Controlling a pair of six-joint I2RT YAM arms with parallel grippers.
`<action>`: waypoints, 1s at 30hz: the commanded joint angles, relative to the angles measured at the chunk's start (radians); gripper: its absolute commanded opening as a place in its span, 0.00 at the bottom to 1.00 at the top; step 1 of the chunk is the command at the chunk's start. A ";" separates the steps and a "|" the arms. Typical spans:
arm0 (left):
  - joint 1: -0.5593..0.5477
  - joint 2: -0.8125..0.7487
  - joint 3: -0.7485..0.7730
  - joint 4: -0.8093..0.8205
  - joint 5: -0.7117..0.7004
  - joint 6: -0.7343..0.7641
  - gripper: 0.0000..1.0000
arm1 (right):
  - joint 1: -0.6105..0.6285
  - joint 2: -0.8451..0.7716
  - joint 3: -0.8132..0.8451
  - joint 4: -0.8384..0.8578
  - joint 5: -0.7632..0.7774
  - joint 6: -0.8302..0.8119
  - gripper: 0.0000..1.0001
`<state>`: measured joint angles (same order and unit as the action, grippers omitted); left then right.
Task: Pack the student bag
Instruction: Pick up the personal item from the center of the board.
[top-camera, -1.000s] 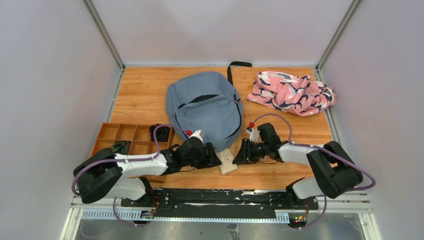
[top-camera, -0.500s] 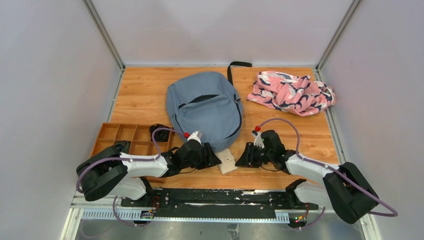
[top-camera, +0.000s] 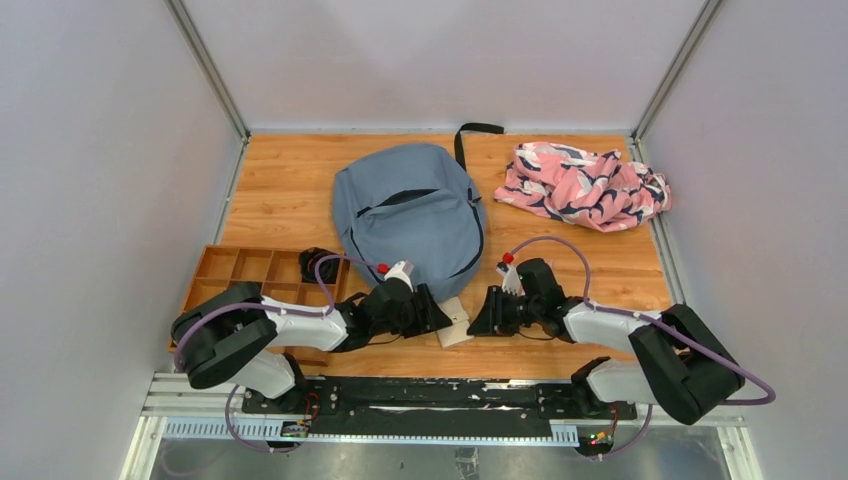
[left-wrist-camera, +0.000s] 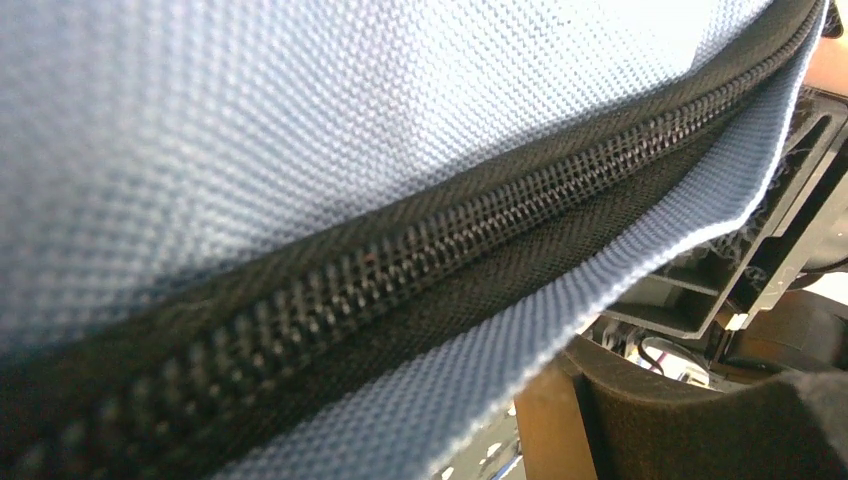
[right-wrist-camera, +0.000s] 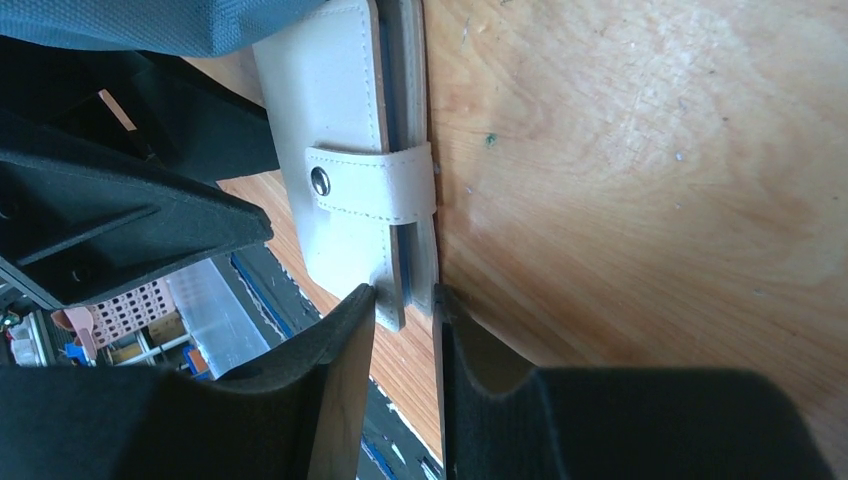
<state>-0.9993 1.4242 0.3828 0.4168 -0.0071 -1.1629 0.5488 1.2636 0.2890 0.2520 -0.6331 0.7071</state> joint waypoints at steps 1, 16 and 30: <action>-0.031 0.048 0.035 -0.023 0.001 0.025 0.60 | 0.016 -0.004 0.021 0.015 -0.018 -0.025 0.32; -0.079 0.096 0.118 -0.023 0.032 0.070 0.59 | 0.020 -0.143 0.068 -0.091 -0.015 -0.013 0.00; -0.095 0.044 0.129 -0.023 0.028 0.060 0.00 | 0.012 -0.181 0.069 -0.220 -0.029 -0.090 0.35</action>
<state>-1.0687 1.4864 0.4881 0.3965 0.0036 -1.1221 0.5541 1.0981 0.3180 0.0639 -0.6262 0.6689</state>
